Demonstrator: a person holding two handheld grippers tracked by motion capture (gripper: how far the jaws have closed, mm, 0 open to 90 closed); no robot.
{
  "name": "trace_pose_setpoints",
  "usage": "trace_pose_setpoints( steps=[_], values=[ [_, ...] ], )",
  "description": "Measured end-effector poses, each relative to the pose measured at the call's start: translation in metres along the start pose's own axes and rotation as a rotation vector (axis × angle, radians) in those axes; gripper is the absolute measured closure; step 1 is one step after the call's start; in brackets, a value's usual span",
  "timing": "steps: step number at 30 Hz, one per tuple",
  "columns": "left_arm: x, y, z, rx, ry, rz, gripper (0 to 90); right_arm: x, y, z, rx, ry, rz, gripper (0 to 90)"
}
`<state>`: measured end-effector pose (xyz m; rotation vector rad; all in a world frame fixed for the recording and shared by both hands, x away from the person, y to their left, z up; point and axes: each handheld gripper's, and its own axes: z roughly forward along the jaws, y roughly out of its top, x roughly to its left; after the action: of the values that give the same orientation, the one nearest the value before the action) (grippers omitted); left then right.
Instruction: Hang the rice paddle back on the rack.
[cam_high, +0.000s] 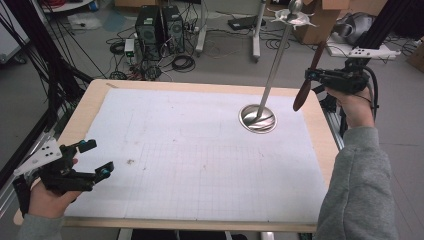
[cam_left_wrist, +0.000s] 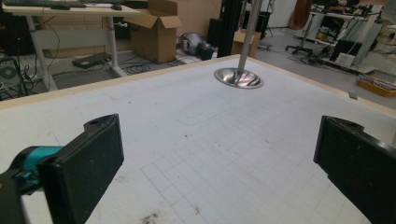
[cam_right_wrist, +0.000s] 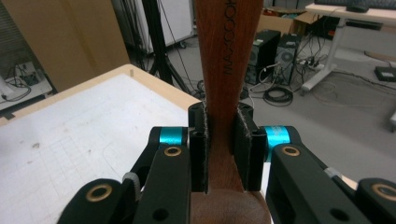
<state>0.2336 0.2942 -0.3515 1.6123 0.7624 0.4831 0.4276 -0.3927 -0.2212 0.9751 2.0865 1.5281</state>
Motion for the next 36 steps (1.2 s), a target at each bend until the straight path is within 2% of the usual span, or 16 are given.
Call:
trace_pose_setpoints(
  steps=[6,14,26,36],
  values=[
    [0.000,-0.002,-0.003,0.003,0.007,-0.003,1.9,-0.001,0.010,0.001,-0.004,-0.012,0.001,77.7],
    [0.004,-0.006,-0.010,0.004,0.023,-0.014,1.9,-0.001,0.023,0.001,-0.010,-0.015,-0.025,77.7],
    [0.005,-0.008,-0.022,-0.010,0.046,-0.026,1.9,-0.005,0.031,0.003,-0.055,0.005,-0.022,77.7],
    [0.004,-0.007,-0.026,-0.015,0.049,-0.023,1.9,-0.003,0.035,0.009,-0.057,0.009,-0.024,77.7]
  ],
)
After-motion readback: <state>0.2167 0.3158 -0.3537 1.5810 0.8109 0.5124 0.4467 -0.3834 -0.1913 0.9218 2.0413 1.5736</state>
